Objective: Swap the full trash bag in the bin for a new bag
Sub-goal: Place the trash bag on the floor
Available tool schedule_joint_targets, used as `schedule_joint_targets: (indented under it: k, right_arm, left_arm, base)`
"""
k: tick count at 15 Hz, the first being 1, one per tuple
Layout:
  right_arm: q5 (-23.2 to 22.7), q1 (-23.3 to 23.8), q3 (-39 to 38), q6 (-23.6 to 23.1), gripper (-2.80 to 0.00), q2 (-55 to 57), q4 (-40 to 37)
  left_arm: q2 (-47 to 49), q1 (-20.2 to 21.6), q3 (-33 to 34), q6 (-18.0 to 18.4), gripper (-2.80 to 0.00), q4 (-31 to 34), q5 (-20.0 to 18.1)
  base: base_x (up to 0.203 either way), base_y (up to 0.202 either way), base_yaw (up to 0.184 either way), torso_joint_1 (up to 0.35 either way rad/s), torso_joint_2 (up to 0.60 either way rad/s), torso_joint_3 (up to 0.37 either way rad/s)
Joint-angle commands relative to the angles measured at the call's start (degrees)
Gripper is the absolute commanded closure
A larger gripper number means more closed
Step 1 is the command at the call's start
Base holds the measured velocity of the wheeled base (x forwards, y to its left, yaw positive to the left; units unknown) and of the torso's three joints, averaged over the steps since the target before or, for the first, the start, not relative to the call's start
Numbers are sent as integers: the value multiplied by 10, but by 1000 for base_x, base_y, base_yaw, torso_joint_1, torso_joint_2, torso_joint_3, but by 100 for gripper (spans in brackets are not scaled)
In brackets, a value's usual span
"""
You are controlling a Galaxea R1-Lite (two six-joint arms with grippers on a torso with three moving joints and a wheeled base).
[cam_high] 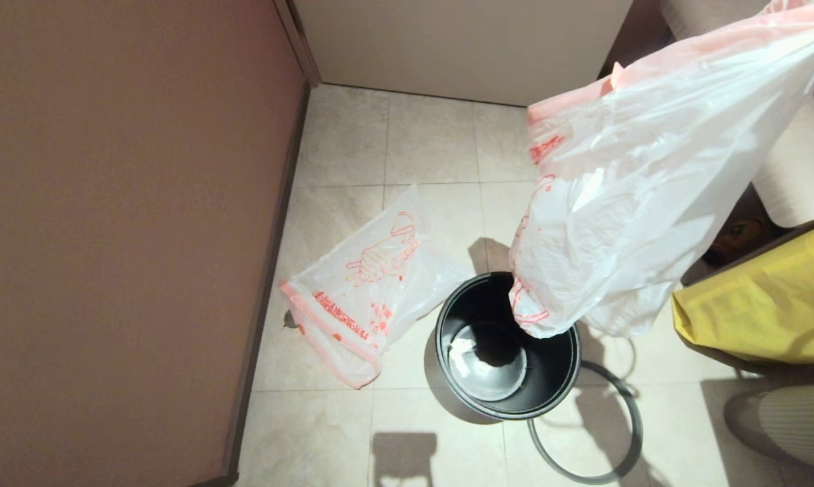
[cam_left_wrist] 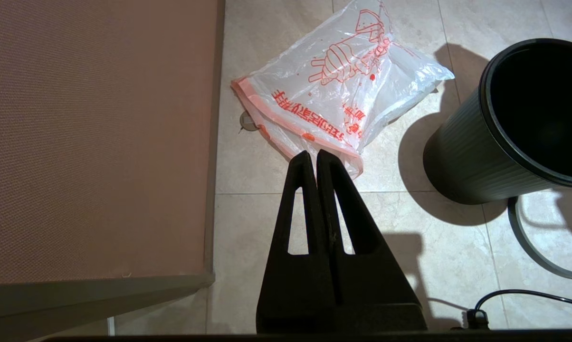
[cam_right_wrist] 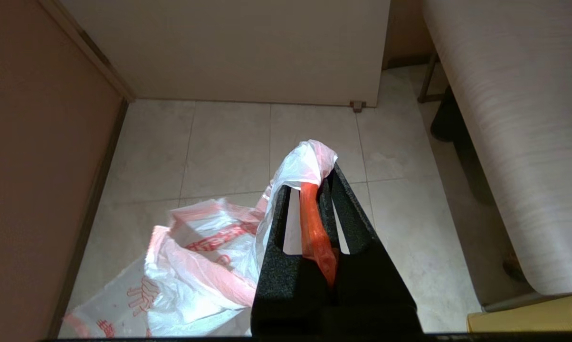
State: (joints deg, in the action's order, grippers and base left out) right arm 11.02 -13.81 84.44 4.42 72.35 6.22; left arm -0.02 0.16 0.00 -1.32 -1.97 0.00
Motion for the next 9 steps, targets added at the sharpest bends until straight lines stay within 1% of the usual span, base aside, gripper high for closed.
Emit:
schedule_joint_targets:
  k: [1, 5, 7, 9]
  right_arm:
    - [3, 8, 66, 5, 0, 13, -40]
    - [10, 54, 99, 6, 0, 65, -53]
    - [2, 88, 117, 8, 0, 97, -53]
    - [-11, 121, 118, 9, 0, 145, -50]
  left_arm:
    - [0, 0, 0, 0, 0, 0, 0]
    - [0, 0, 0, 0, 0, 0, 0]
    - [0, 1, 0, 0, 0, 0, 0]
    - [0, 0, 0, -1, 0, 0, 0]
  base:
    - [0, 0, 0, 0, 0, 0]
    - [0, 0, 0, 0, 0, 0]
    - [0, 0, 0, 0, 0, 0]
    - [0, 0, 0, 0, 0, 0]
